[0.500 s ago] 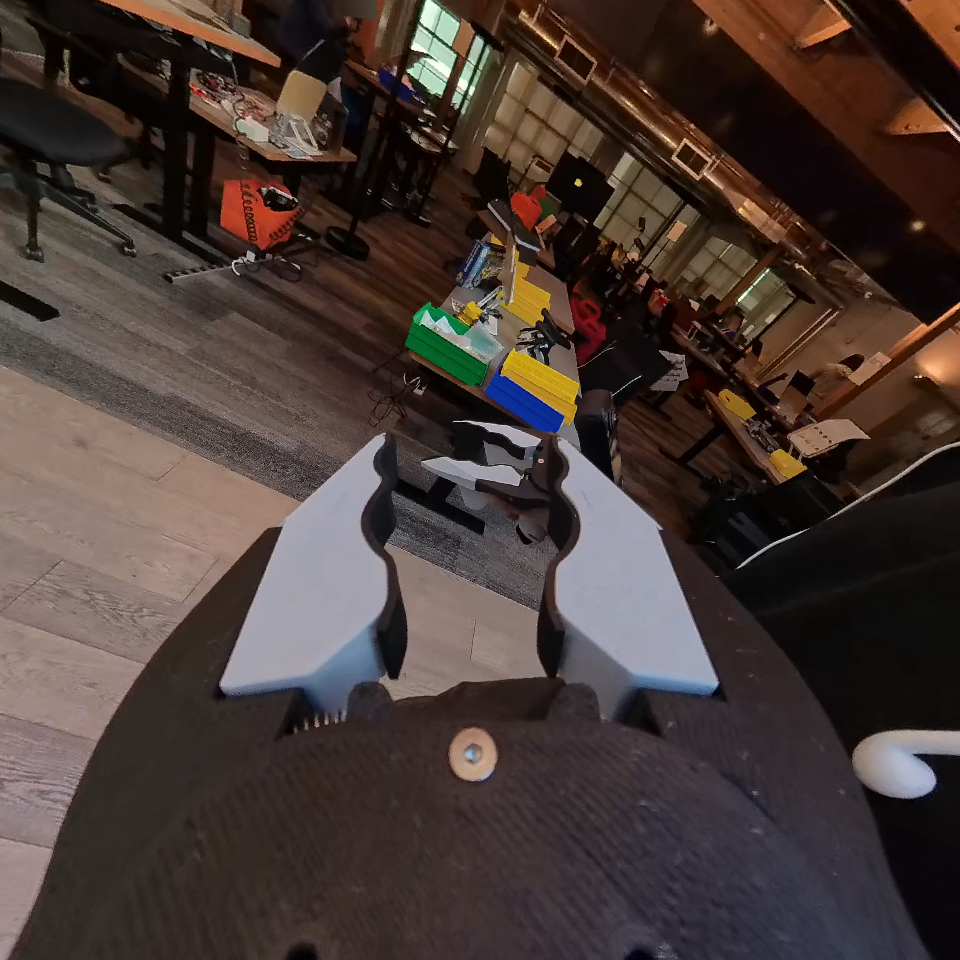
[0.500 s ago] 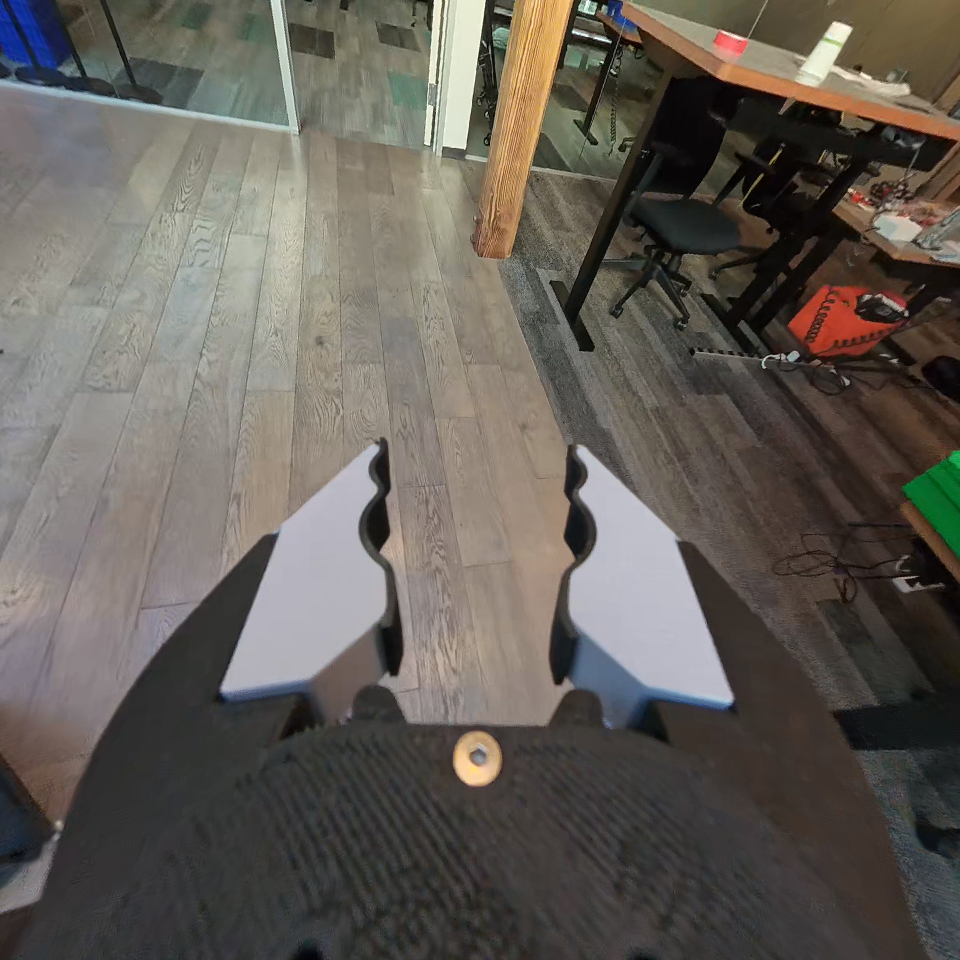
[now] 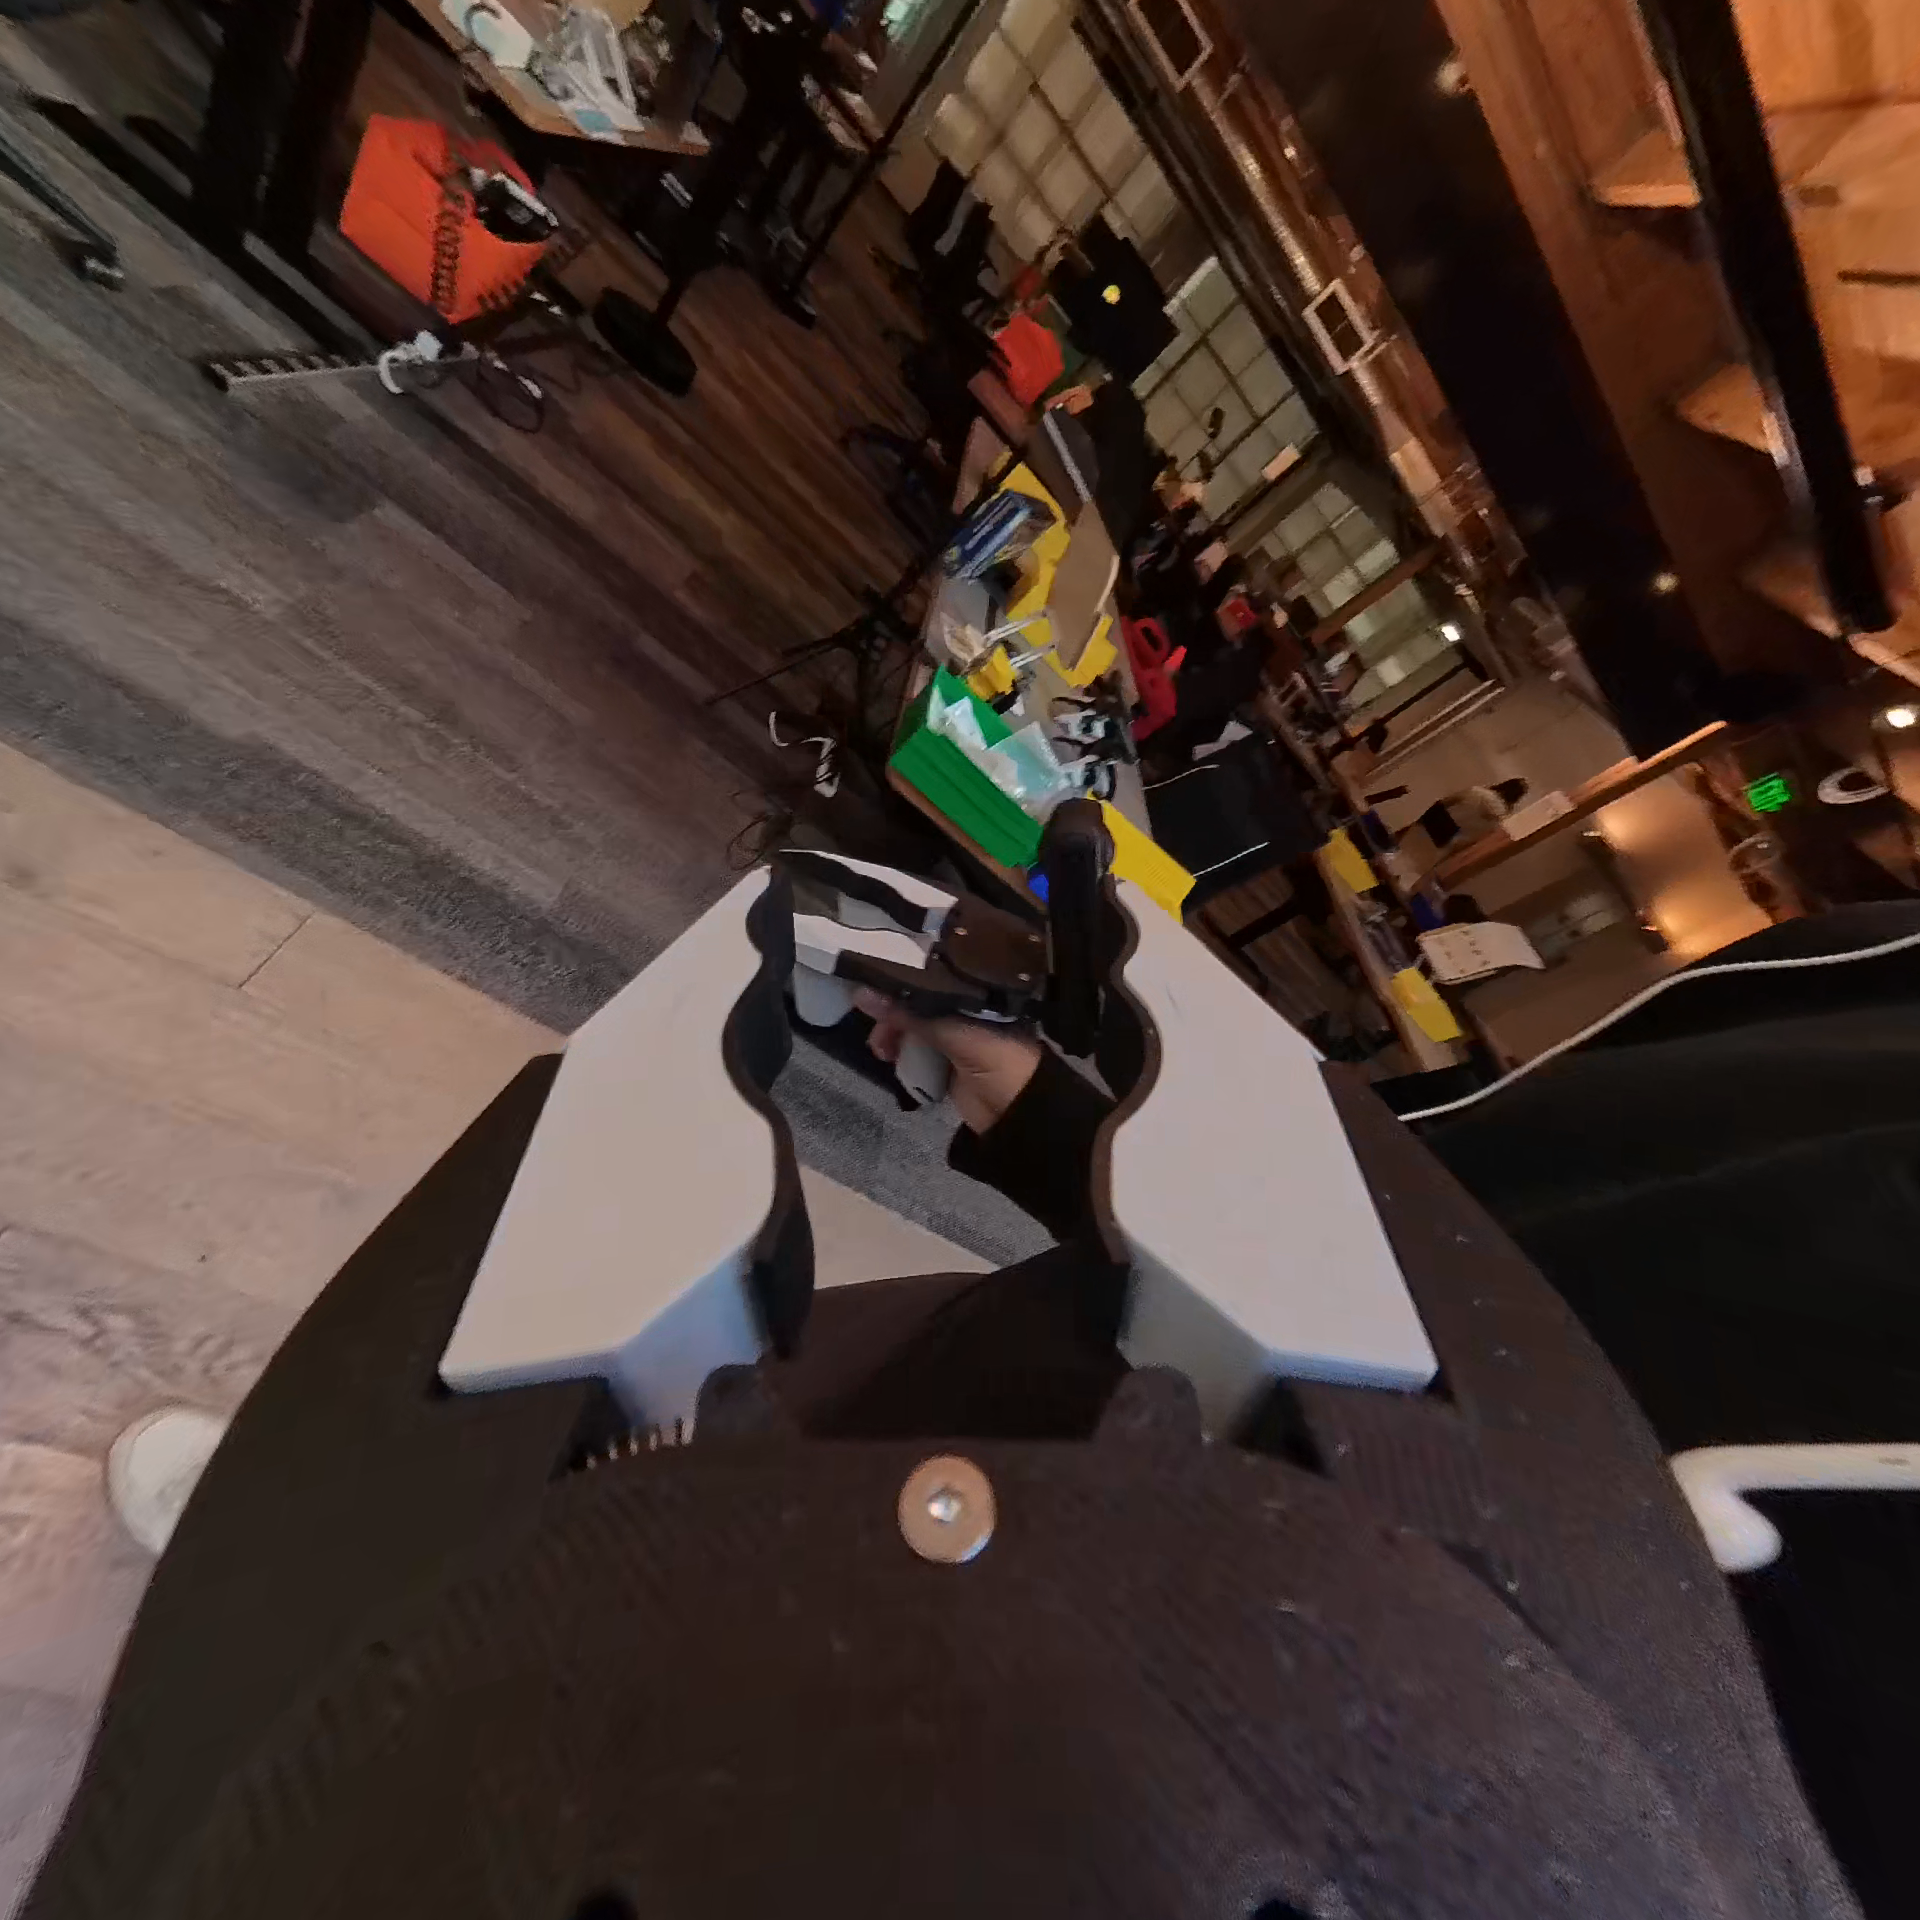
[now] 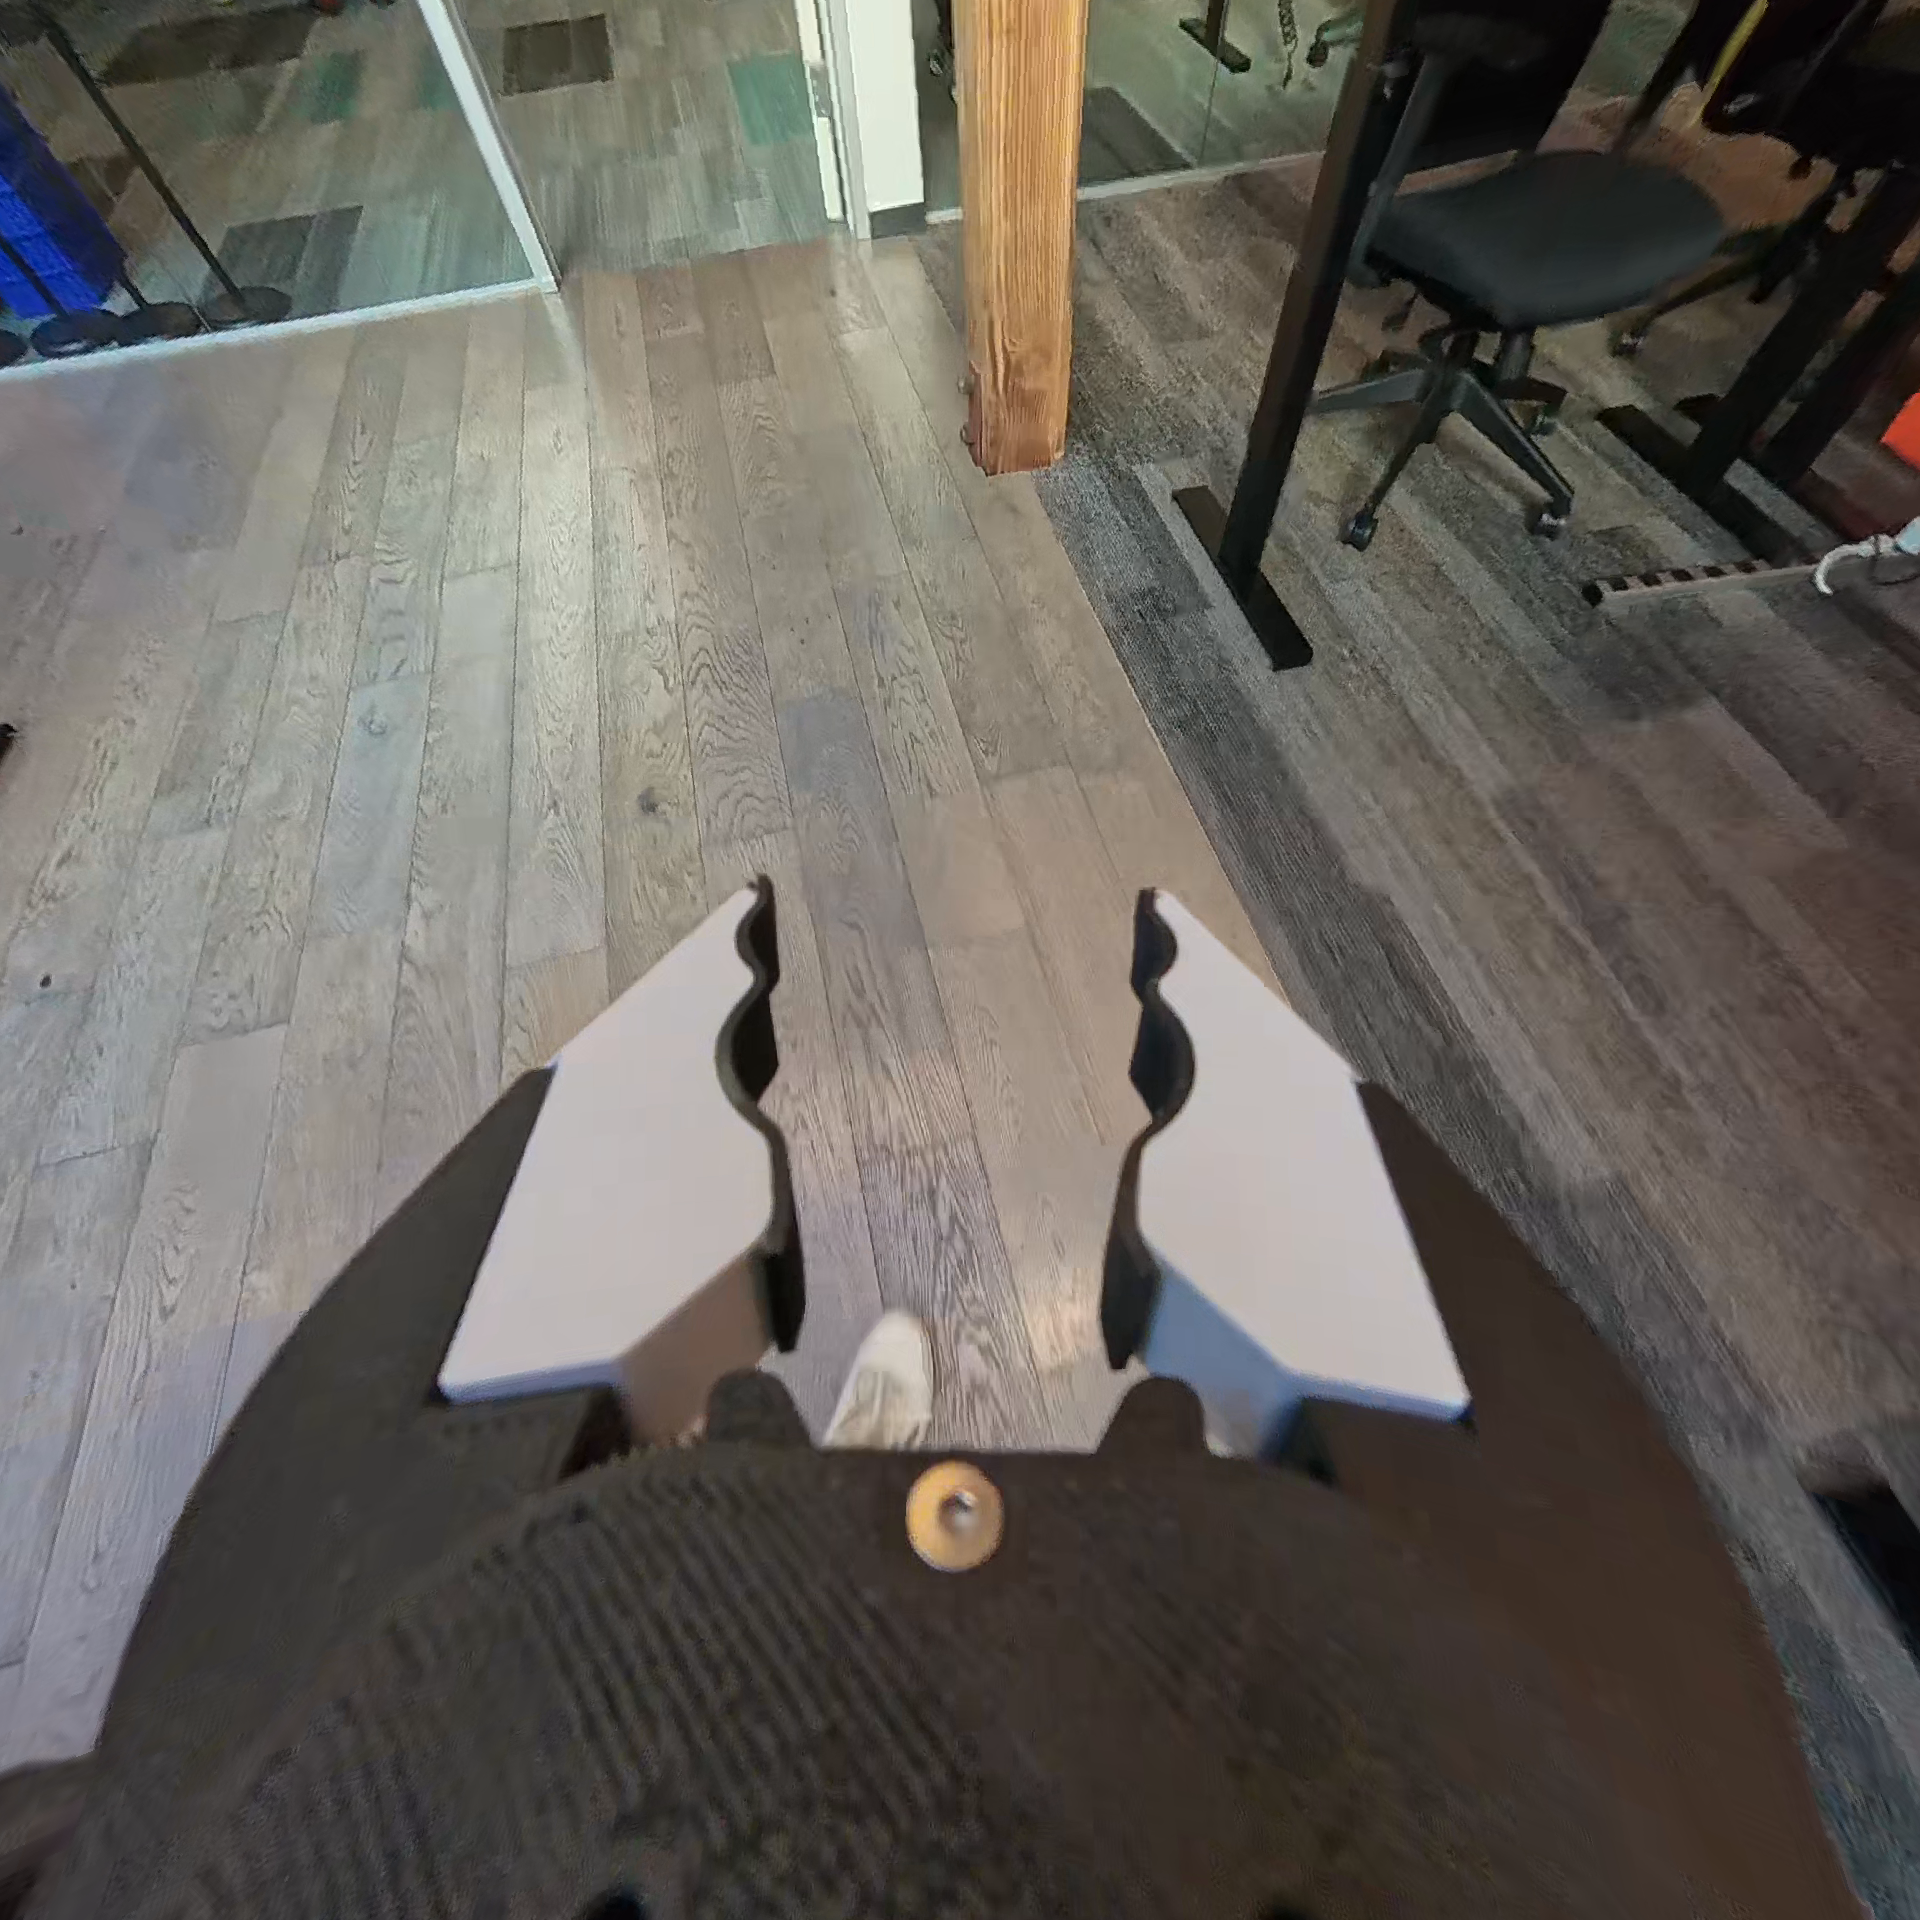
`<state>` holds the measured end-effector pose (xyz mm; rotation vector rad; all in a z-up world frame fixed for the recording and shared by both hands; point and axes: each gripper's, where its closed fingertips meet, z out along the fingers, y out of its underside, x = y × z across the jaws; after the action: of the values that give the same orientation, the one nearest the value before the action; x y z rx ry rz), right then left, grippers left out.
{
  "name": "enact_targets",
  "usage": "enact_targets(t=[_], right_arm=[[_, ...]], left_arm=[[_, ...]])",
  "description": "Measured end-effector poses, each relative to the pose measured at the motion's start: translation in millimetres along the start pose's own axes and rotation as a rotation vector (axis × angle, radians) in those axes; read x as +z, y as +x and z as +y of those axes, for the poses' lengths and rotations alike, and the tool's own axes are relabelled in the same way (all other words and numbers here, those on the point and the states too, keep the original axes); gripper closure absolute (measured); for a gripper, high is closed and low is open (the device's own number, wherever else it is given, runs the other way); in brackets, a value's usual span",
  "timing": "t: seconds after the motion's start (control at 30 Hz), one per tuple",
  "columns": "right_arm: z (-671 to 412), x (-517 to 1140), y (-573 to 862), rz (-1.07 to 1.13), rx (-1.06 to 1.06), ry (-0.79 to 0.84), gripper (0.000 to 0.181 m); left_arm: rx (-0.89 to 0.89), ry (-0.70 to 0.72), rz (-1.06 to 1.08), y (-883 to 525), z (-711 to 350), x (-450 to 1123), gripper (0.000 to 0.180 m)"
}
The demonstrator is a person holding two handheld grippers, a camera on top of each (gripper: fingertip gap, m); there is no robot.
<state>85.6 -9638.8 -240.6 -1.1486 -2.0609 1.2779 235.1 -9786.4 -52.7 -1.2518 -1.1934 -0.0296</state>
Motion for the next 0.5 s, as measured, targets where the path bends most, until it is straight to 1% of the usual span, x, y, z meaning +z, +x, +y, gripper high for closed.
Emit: enact_targets(t=[0.07,0.13,0.23,0.3,0.43,0.5], right_arm=[[-69,55,3,-0.061,-0.021,0.061,0.114],[-133,114,-2,-0.112,-0.065,0.102,0.116],[-218,194,-23,-0.2,-0.126,0.17,0.119],[-256,248,-46,-0.261,-0.154,0.205,0.121],[-283,374,-94,-0.34,-0.222,0.167,0.123],[-288,440,-114,-0.351,-0.241,0.125,0.124]], left_arm=[[-0.017,0.01,0.082,-16,-63,20,0.122],[-0.004,0.033,0.085,-44,-117,34,0.122],[0.049,0.086,-0.012,-112,-184,40,0.122],[0.065,0.11,-0.101,-170,-216,40,0.122],[0.013,0.188,-0.189,-297,-282,40,0.123],[-0.006,0.187,-0.193,-359,-318,45,0.123]])
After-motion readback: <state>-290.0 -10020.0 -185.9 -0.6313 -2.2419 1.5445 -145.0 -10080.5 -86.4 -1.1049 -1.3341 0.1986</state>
